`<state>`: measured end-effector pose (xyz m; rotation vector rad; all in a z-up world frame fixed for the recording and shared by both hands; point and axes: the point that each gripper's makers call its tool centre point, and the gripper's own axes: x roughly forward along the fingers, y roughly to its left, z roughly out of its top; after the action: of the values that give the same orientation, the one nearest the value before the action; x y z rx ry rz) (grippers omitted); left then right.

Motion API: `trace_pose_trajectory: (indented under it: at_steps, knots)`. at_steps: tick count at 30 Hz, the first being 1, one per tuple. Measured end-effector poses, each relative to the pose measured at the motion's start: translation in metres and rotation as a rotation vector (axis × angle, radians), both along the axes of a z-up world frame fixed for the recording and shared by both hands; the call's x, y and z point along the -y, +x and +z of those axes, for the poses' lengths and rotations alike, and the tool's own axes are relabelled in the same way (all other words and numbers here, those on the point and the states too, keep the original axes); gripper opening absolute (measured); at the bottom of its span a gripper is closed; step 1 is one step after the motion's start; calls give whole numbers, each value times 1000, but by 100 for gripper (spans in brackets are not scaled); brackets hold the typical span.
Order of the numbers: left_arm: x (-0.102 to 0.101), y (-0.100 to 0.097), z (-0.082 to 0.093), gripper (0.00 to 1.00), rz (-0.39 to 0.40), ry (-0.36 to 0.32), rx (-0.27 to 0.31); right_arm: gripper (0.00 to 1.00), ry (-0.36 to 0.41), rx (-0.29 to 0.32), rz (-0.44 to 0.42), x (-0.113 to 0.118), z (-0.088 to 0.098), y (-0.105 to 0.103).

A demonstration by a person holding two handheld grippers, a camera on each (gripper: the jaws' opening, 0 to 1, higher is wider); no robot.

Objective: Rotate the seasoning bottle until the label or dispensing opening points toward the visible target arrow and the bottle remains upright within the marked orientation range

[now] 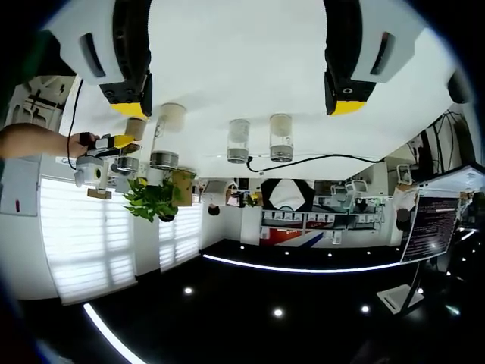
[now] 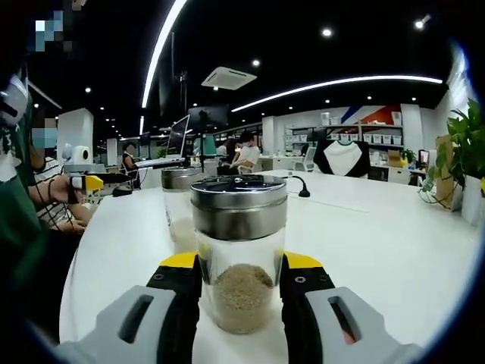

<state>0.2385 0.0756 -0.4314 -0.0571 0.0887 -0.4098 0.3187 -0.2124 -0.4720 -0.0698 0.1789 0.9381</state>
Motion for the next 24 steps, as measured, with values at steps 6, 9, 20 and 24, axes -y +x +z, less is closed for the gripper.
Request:
trace_pose_trajectory:
  at_steps: [6,9,20,24]
  knots:
    - [-2,-1,2,100,14,56,17,40,24,7,-14,0,0,1]
    - [-4,0,3,100,11,2,10,50,49,31,-75,5,6,7]
    - [-2,-1,0,100,9,2,3,65,20,69,-201,7,26,4]
    - [-2,-1,-1,100,8,2,-1,64,-4,68,-299,8,27,4]
